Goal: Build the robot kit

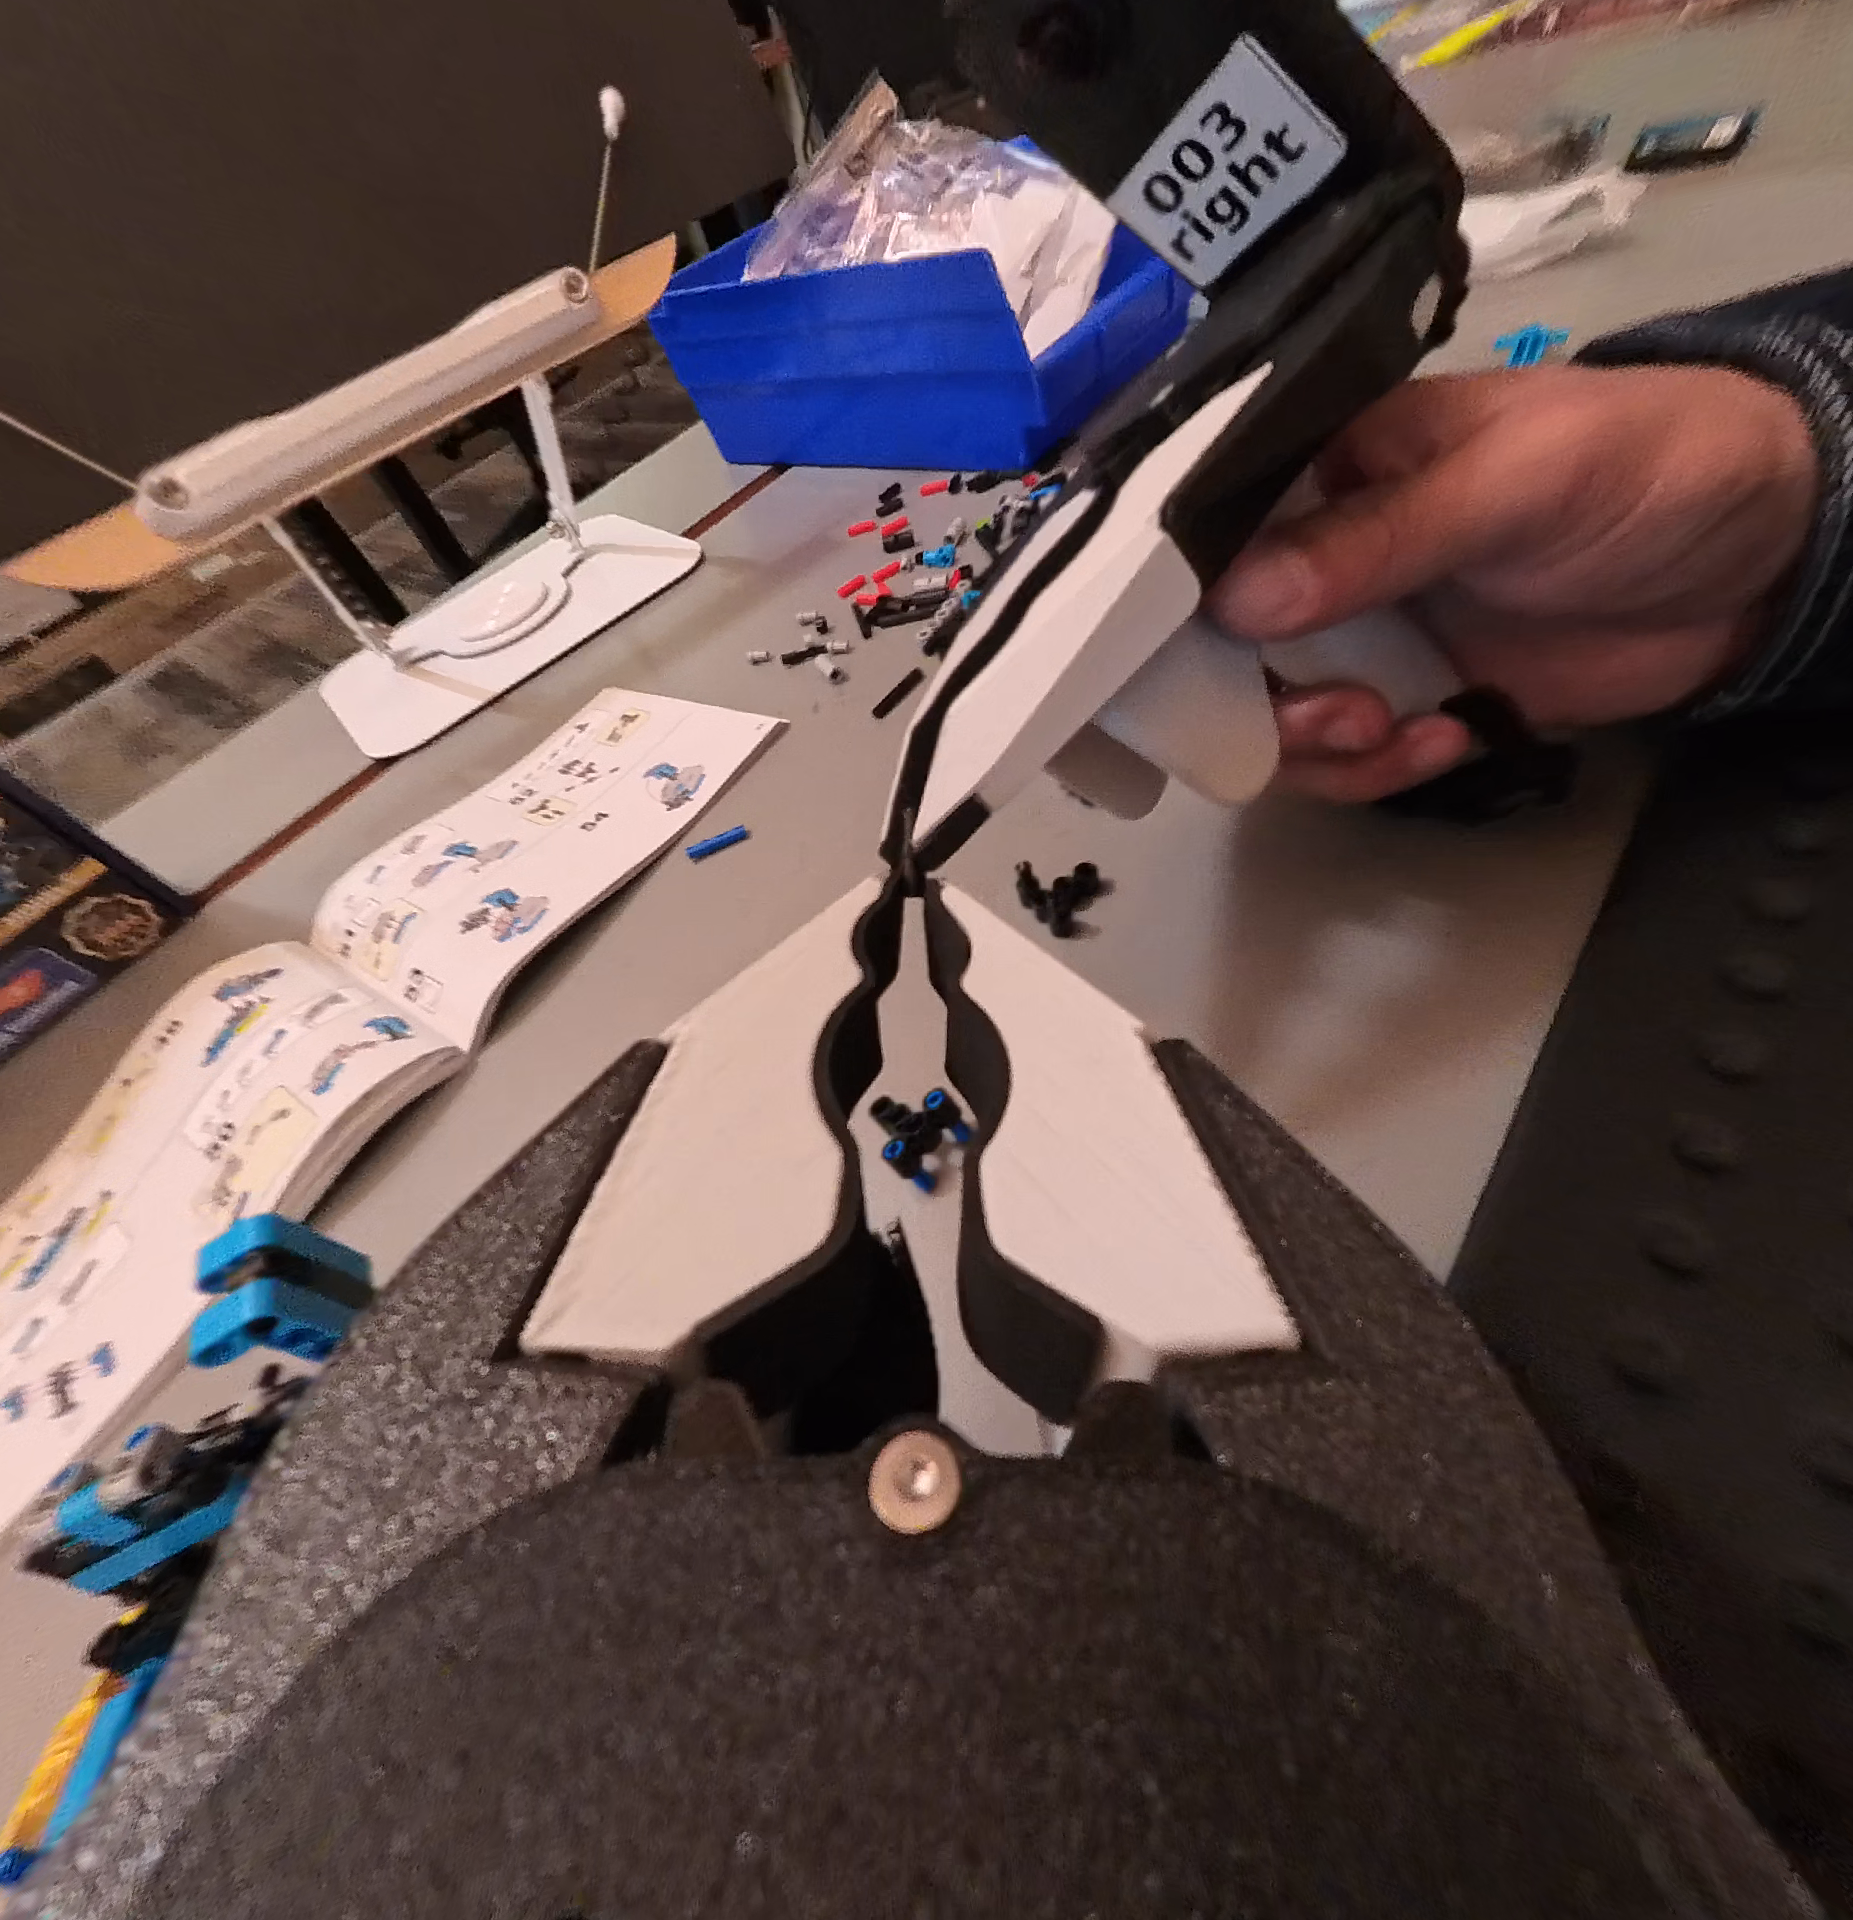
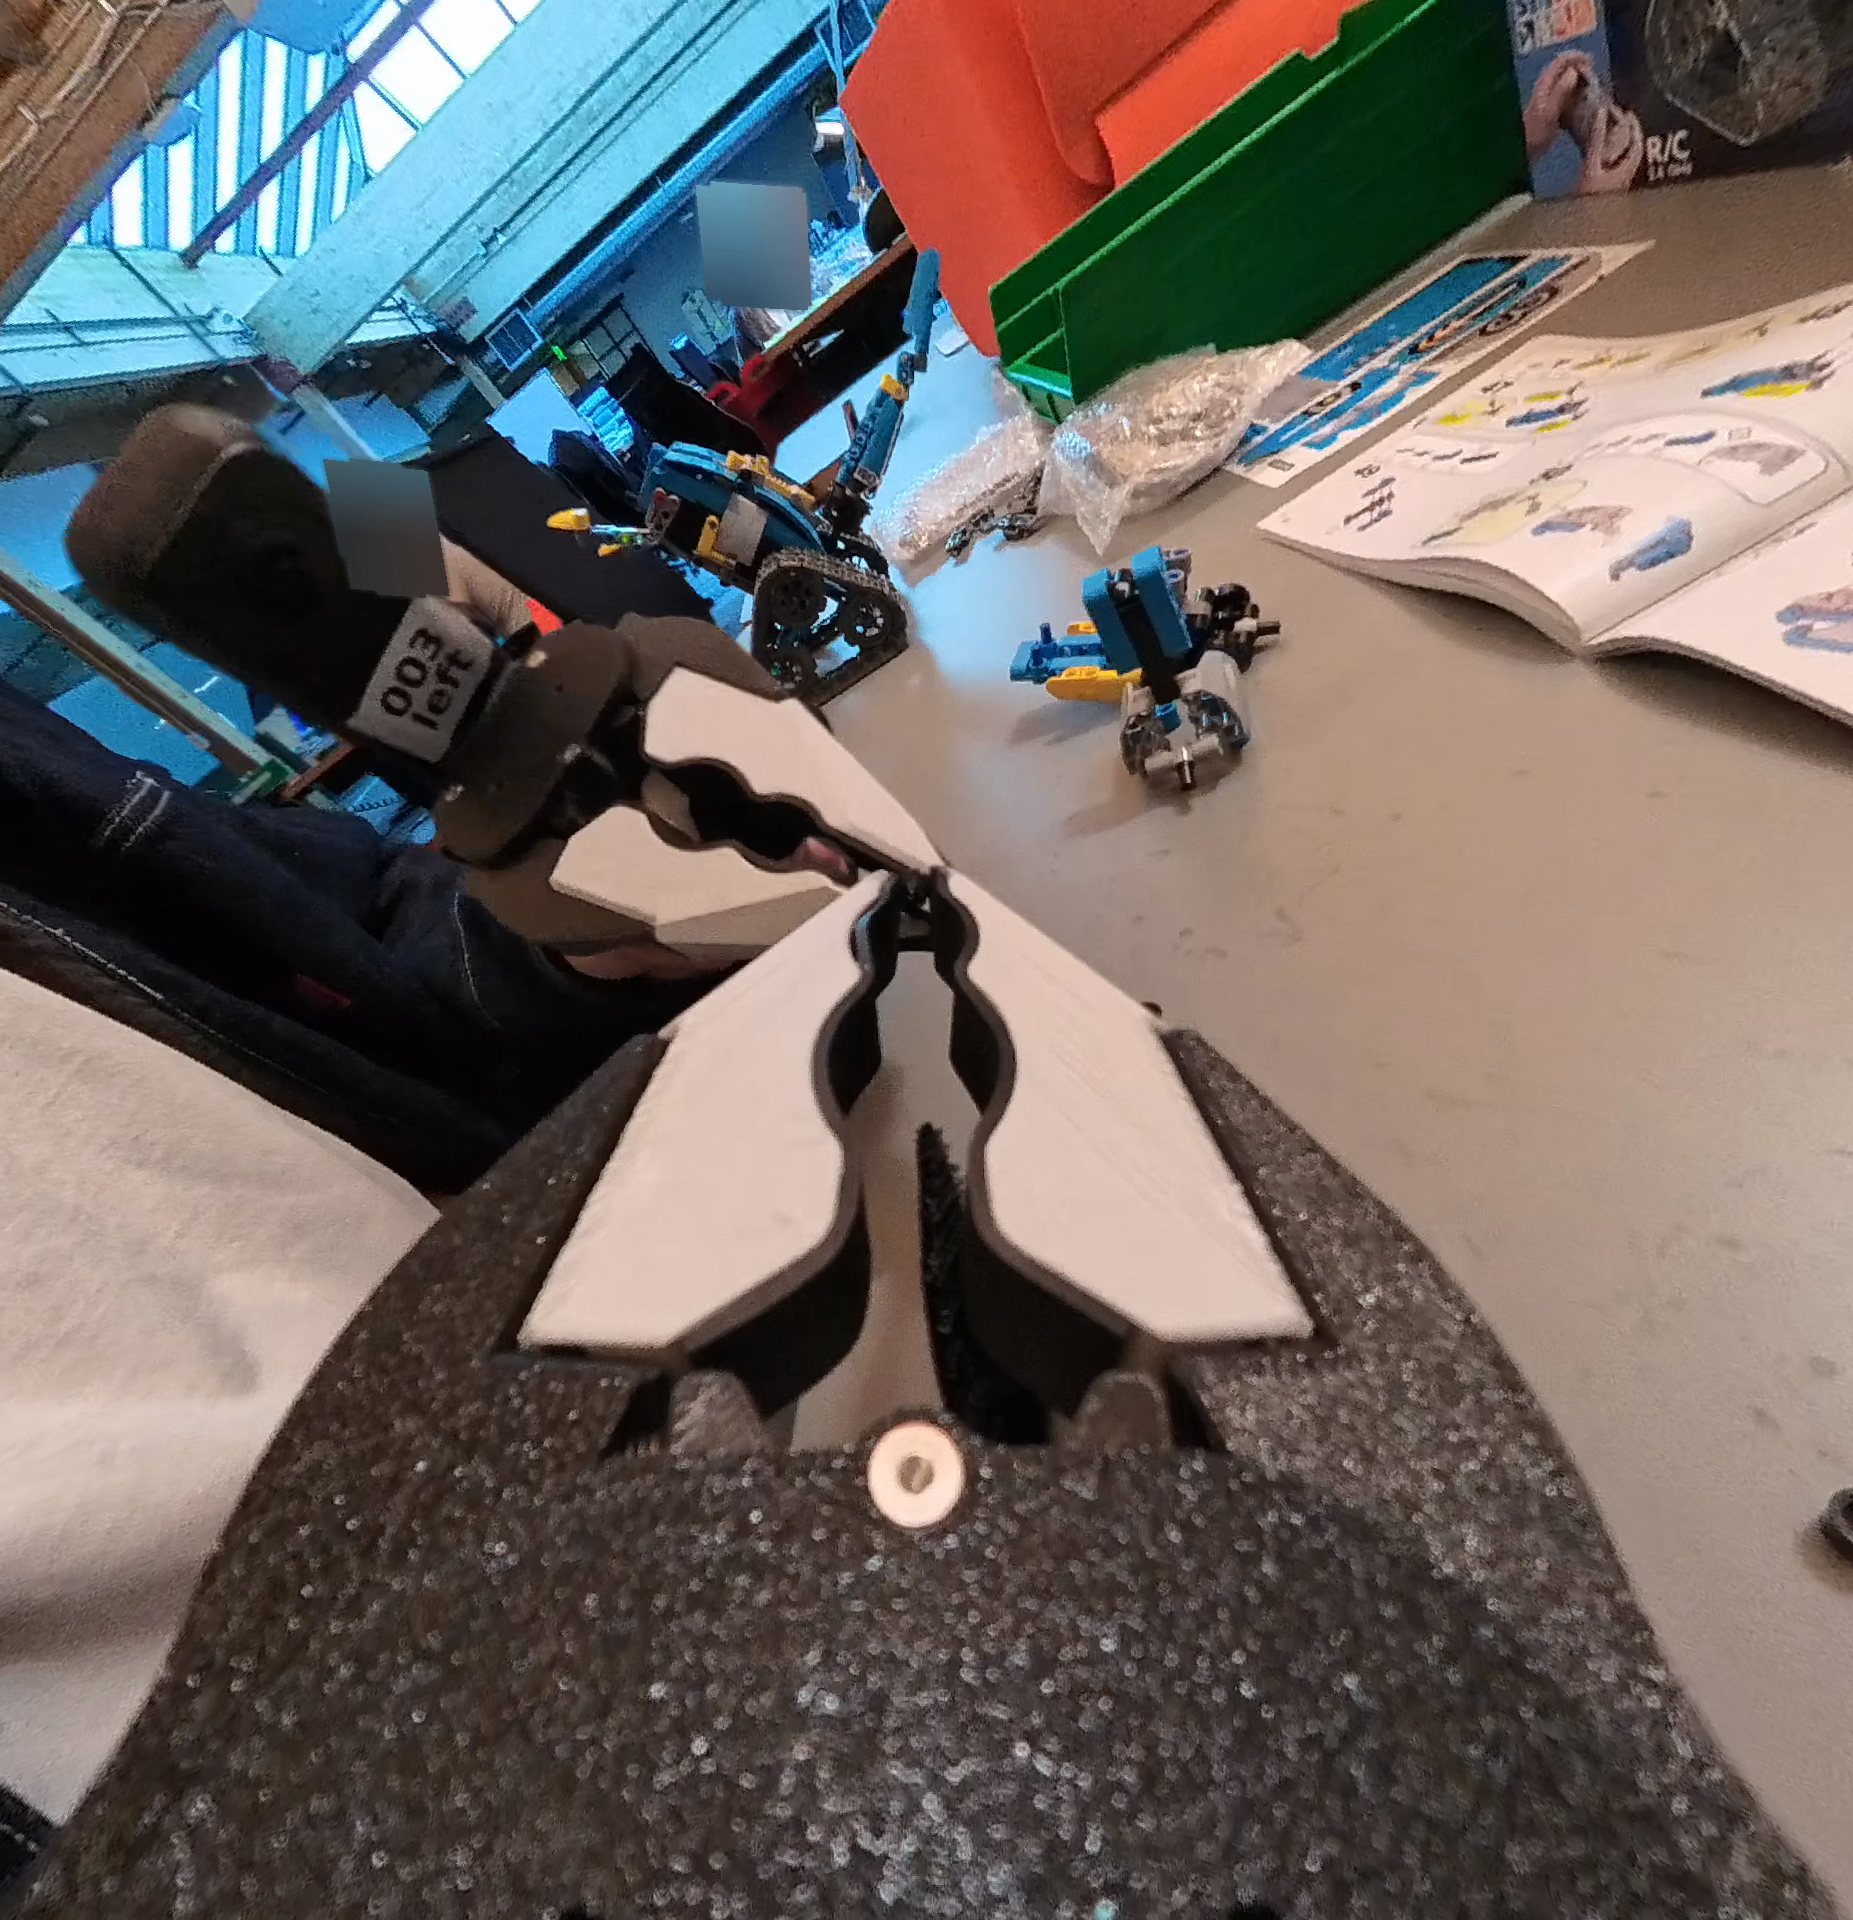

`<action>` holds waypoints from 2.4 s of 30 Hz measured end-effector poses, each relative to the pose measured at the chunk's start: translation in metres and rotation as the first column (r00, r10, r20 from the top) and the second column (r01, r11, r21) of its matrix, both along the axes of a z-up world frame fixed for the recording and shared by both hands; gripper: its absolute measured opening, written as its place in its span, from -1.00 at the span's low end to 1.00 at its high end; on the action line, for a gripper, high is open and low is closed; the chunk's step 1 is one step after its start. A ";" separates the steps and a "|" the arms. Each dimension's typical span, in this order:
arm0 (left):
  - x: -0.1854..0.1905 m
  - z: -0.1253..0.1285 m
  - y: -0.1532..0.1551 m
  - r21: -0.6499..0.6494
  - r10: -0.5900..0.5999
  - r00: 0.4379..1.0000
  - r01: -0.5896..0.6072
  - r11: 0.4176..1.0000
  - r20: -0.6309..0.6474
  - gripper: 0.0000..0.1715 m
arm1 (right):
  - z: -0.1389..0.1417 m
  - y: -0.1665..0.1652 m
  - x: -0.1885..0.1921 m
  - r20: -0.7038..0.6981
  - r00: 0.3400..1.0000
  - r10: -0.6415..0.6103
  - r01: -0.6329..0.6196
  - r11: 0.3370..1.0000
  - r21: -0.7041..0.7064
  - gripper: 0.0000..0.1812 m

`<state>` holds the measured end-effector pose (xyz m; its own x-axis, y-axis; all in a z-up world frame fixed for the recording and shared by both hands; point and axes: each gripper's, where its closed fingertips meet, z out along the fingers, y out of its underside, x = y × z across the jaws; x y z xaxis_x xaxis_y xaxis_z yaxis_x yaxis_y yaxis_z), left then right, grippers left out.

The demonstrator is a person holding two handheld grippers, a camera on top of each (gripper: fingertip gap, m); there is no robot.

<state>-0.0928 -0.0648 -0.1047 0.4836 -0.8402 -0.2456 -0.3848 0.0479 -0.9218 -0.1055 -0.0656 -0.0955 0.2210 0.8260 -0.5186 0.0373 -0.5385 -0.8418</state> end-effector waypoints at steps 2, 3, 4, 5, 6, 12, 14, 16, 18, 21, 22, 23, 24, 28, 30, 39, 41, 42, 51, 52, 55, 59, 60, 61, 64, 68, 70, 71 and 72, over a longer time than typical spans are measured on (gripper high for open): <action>0.000 -0.003 0.000 0.044 0.010 0.999 -0.008 0.999 -0.050 -0.96 | -0.003 0.000 0.000 0.005 1.000 0.002 -0.002 1.000 -0.015 -0.95; -0.001 -0.005 0.001 0.062 0.014 0.997 -0.009 0.998 -0.071 -0.96 | -0.005 0.000 0.000 0.011 1.000 0.004 -0.004 1.000 -0.024 -0.95; -0.001 -0.006 0.001 0.075 0.018 0.996 -0.012 0.997 -0.086 -0.96 | -0.006 0.000 0.000 0.014 1.000 0.006 -0.005 0.999 -0.032 -0.95; -0.001 -0.007 0.001 0.084 0.021 0.995 -0.013 0.996 -0.096 -0.96 | -0.006 0.000 0.000 0.015 1.000 0.008 -0.007 0.999 -0.042 -0.95; -0.001 -0.007 0.001 0.106 0.023 0.994 -0.011 0.994 -0.109 -0.97 | -0.007 0.000 0.000 0.016 1.000 0.011 -0.010 0.999 -0.050 -0.95; 0.001 -0.008 -0.001 0.141 0.017 0.990 0.003 0.990 -0.138 -0.96 | -0.007 -0.003 0.002 0.002 1.000 0.015 -0.015 0.995 -0.094 -0.95; 0.001 -0.011 0.000 0.137 0.018 0.988 0.003 0.991 -0.153 -0.96 | -0.011 -0.002 0.002 0.022 1.000 0.009 -0.007 0.996 -0.094 -0.95; 0.001 -0.011 -0.001 0.149 0.021 0.987 0.003 0.989 -0.159 -0.96 | -0.010 -0.002 0.003 0.025 1.000 0.009 -0.006 0.996 -0.091 -0.95; 0.002 -0.013 -0.001 0.137 0.018 0.987 0.005 0.991 -0.160 -0.96 | -0.012 -0.002 0.003 0.039 0.999 0.006 -0.003 0.996 -0.084 -0.95; 0.003 -0.021 0.000 0.032 0.025 0.989 -0.021 0.999 -0.146 -0.98 | -0.016 -0.001 0.010 0.154 0.988 -0.001 -0.002 1.000 0.015 -0.96; 0.000 -0.029 0.003 -0.012 0.046 0.984 -0.049 0.999 -0.171 -0.90 | -0.019 0.009 0.021 0.236 0.970 -0.059 0.037 0.994 0.099 -0.95; 0.000 -0.037 0.004 -0.059 0.046 0.980 -0.058 0.997 -0.193 -0.83 | -0.022 0.022 0.036 0.325 0.936 -0.136 0.074 0.978 0.196 -0.96; 0.003 -0.046 0.001 -0.118 0.021 0.977 -0.047 0.992 -0.211 -0.79 | -0.024 0.029 0.050 0.402 0.897 -0.183 0.070 0.958 0.279 -0.96; 0.025 -0.054 -0.006 -0.272 -0.007 0.983 -0.043 0.961 -0.182 -0.73 | -0.055 0.025 0.068 0.619 0.773 -0.139 -0.078 0.948 0.310 -0.96; 0.035 -0.058 -0.007 -0.292 -0.013 0.982 -0.044 0.955 -0.191 -0.73 | -0.060 0.020 0.071 0.654 0.750 -0.099 -0.122 0.951 0.283 -0.95; 0.055 -0.070 0.005 -0.333 -0.027 0.973 -0.052 0.942 -0.229 -0.73 | -0.069 0.013 0.072 0.670 0.725 -0.161 -0.104 0.936 0.337 -0.96; 0.055 -0.077 0.006 -0.332 -0.027 0.963 -0.067 0.941 -0.270 -0.81 | -0.071 0.013 0.072 0.676 0.716 -0.173 -0.120 0.924 0.364 -0.96; 0.056 -0.079 0.006 -0.334 -0.038 0.959 -0.061 0.941 -0.281 -0.84 | -0.071 0.013 0.073 0.683 0.710 -0.171 -0.145 0.913 0.380 -0.95; 0.059 -0.081 0.007 -0.370 -0.116 0.957 0.009 0.929 -0.267 -0.91 | -0.057 0.017 0.063 0.748 0.655 0.106 -0.540 0.758 0.365 -0.96; 0.059 -0.081 0.007 -0.365 -0.124 0.955 0.018 0.931 -0.270 -0.91 | -0.060 0.017 0.061 0.764 0.631 0.133 -0.573 0.744 0.343 -0.96; 0.058 -0.081 0.007 -0.378 -0.132 0.956 0.025 0.926 -0.261 -0.91 | -0.072 0.015 0.060 0.804 0.561 0.196 -0.626 0.736 0.257 -0.96; 0.058 -0.081 0.007 -0.405 -0.139 0.959 0.028 0.914 -0.247 -0.91 | -0.080 0.012 0.064 0.829 0.510 0.229 -0.650 0.734 0.197 -0.96; 0.058 -0.081 0.006 -0.403 -0.139 0.959 0.028 0.915 -0.248 -0.91 | -0.081 0.012 0.064 0.834 0.499 0.235 -0.651 0.737 0.182 -0.96; 0.058 -0.081 0.006 -0.400 -0.139 0.958 0.028 0.916 -0.250 -0.91 | -0.081 0.012 0.064 0.843 0.484 0.235 -0.661 0.730 0.176 -0.96; 0.058 -0.082 0.006 -0.405 -0.143 0.958 0.032 0.914 -0.247 -0.91 | -0.081 0.012 0.066 0.870 0.432 0.239 -0.678 0.722 0.139 -0.96; 0.058 -0.082 0.006 -0.401 -0.142 0.958 0.031 0.916 -0.250 -0.91 | -0.082 0.011 0.064 0.891 0.383 0.243 -0.688 0.719 0.099 -0.96; 0.058 -0.082 0.006 -0.402 -0.141 0.958 0.029 0.915 -0.250 -0.91 | -0.082 0.011 0.064 0.892 0.372 0.256 -0.692 0.717 0.083 -0.96; 0.057 -0.082 0.006 -0.399 -0.139 0.957 0.028 0.917 -0.253 -0.91 | -0.082 0.011 0.064 0.895 0.366 0.257 -0.699 0.711 0.082 -0.96; 0.057 -0.082 0.006 -0.391 -0.136 0.957 0.026 0.920 -0.257 -0.90 | -0.083 0.011 0.065 0.900 0.356 0.251 -0.706 0.703 0.084 -0.96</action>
<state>-0.0360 -0.0584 -0.1864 0.3698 -0.9290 -0.0131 -0.6341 -0.2420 -0.7344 -0.0409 -0.0549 -0.1781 -0.1875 0.9812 0.0466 0.9086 0.1913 -0.3714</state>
